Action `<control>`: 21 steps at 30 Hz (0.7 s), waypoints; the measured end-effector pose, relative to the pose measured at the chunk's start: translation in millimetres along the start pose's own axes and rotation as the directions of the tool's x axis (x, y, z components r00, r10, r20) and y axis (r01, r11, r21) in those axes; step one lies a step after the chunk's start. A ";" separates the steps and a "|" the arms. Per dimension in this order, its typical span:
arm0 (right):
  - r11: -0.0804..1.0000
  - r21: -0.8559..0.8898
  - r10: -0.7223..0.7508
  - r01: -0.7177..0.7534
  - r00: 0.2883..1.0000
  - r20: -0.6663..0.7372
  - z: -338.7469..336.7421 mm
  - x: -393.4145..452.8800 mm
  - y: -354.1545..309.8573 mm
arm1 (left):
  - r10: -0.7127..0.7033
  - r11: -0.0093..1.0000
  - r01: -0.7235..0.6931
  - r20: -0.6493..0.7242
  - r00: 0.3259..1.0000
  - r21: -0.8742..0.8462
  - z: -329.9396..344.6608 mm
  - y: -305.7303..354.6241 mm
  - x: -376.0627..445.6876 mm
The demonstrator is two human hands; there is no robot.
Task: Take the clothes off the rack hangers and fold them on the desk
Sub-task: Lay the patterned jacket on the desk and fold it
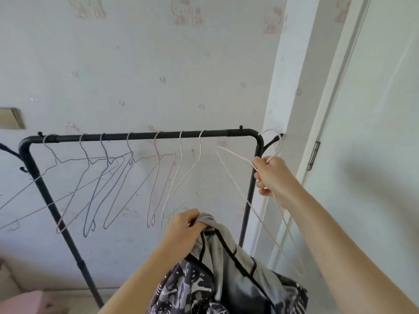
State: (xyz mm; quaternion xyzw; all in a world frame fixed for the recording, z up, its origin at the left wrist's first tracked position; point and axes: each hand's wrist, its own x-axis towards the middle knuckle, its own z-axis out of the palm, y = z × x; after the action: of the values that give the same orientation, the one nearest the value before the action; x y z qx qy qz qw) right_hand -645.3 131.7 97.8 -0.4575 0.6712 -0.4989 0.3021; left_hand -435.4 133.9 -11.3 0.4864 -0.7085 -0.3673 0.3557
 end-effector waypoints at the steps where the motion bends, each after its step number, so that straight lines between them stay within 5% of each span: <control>1: 1.000 -0.025 0.016 -0.016 1.000 -0.003 8.3 8.4 0.7 | 0.009 1.000 -0.009 -0.003 1.000 -0.006 -1.6 -3.6 -0.5; 14: 0.987 -0.059 0.154 -0.152 0.987 0.037 71.5 126.5 -33.3 | -0.077 0.993 0.083 -0.069 0.995 0.088 -15.5 -32.9 3.3; 21: 0.950 -0.276 0.181 -0.145 0.977 0.108 79.0 159.2 -7.0 | -0.154 0.977 0.179 -0.203 0.967 0.112 -22.1 -37.8 7.5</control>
State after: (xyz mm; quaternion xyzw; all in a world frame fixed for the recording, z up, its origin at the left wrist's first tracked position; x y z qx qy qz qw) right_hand -638.6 -45.7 87.3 -0.4688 0.7463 -0.3460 0.3219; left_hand -402.3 113.2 -32.5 0.5997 -0.6495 -0.3003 0.3582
